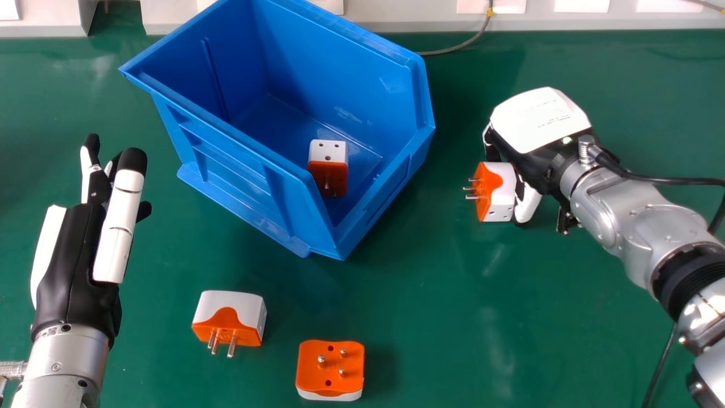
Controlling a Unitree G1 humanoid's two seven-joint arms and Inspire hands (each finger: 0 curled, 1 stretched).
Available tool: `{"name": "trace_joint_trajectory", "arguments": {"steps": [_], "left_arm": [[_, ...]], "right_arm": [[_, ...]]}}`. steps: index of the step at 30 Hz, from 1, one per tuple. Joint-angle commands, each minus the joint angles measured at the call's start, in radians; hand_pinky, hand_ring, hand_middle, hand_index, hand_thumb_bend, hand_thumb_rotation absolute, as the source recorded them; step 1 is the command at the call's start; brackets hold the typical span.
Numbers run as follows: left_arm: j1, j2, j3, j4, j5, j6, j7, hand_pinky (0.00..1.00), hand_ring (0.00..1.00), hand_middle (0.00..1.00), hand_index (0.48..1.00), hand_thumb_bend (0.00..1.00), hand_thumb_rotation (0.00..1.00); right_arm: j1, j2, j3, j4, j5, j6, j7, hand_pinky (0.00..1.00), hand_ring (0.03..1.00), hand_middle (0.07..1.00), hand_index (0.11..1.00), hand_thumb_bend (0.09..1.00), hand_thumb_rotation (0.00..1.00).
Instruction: Pick all objects and put in blue box
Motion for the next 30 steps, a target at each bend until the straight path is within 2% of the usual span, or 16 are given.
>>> {"name": "trace_joint_trajectory", "arguments": {"steps": [1,3,4,5,6,11,12,15,16,18,19,28,30], "left_arm": [[-0.012,0.002,0.001,-0.022,0.0,-0.002,0.005,0.89,0.97,0.98,0.998,0.63,1.0],[-0.011,0.002,0.001,-0.022,0.001,-0.003,0.005,0.89,0.97,0.98,0.998,0.63,1.0],[-0.011,0.002,0.001,-0.022,0.001,-0.002,0.005,0.89,0.97,0.98,0.998,0.63,1.0],[-0.011,0.002,0.0,-0.023,0.001,-0.002,0.005,0.89,0.97,0.98,0.998,0.63,1.0],[-0.011,0.002,0.001,-0.022,0.001,-0.001,0.004,0.89,0.97,0.98,0.998,0.63,1.0],[-0.015,0.003,0.002,-0.02,0.0,0.001,0.004,0.89,0.97,0.98,0.998,0.63,1.0],[-0.014,0.003,0.002,-0.023,0.001,0.002,0.004,0.89,0.97,0.98,0.998,0.63,1.0],[-0.013,0.002,0.0,-0.028,0.004,0.005,0.005,0.89,0.97,0.98,0.998,0.63,1.0],[-0.013,0.002,0.0,-0.028,0.004,0.005,0.006,0.89,0.97,0.98,0.998,0.63,1.0],[-0.013,0.002,0.0,-0.027,0.003,0.005,0.006,0.89,0.97,0.98,0.998,0.63,1.0],[-0.014,0.001,0.0,-0.026,0.003,0.005,0.006,0.89,0.97,0.98,0.998,0.63,1.0],[-0.015,0.003,0.002,-0.02,0.002,0.003,0.005,0.89,0.97,0.98,0.998,0.63,1.0],[-0.014,0.003,0.001,-0.025,0.005,0.005,0.007,0.89,0.97,0.98,0.998,0.63,1.0]], "right_arm": [[-0.035,-0.001,-0.021,0.003,0.023,0.003,0.025,0.1,0.424,0.488,0.487,0.519,0.0],[-0.037,-0.002,-0.027,0.001,0.039,0.0,0.041,0.1,0.423,0.488,0.487,0.519,0.0],[-0.038,-0.002,-0.03,0.001,0.044,-0.002,0.046,0.09,0.361,0.484,0.484,0.52,0.0],[-0.039,-0.001,-0.033,0.003,0.049,-0.003,0.051,0.09,0.361,0.484,0.484,0.52,0.0],[-0.04,0.0,-0.033,0.005,0.051,-0.001,0.055,0.08,0.31,0.48,0.483,0.521,0.0],[-0.047,0.005,-0.022,0.008,0.043,0.017,0.074,0.09,0.254,0.481,0.477,0.521,0.0],[-0.049,0.007,-0.02,0.01,0.042,0.02,0.078,0.13,0.275,0.481,0.476,0.521,0.0],[-0.051,0.005,-0.021,0.002,0.043,0.028,0.099,0.16,0.286,0.486,0.468,0.521,0.0],[-0.051,0.006,-0.022,-0.002,0.043,0.032,0.105,0.2,0.32,0.494,0.465,0.519,0.0],[-0.053,0.008,-0.019,-0.006,0.04,0.042,0.115,0.2,0.32,0.494,0.465,0.519,0.0],[-0.054,0.009,-0.017,-0.008,0.037,0.047,0.12,0.25,0.368,0.503,0.464,0.518,0.0],[-0.058,0.008,-0.01,-0.026,0.035,0.066,0.153,0.32,0.429,0.509,0.469,0.517,0.01],[-0.057,0.007,-0.011,-0.029,0.038,0.067,0.154,0.33,0.439,0.501,0.475,0.517,0.01]]}}
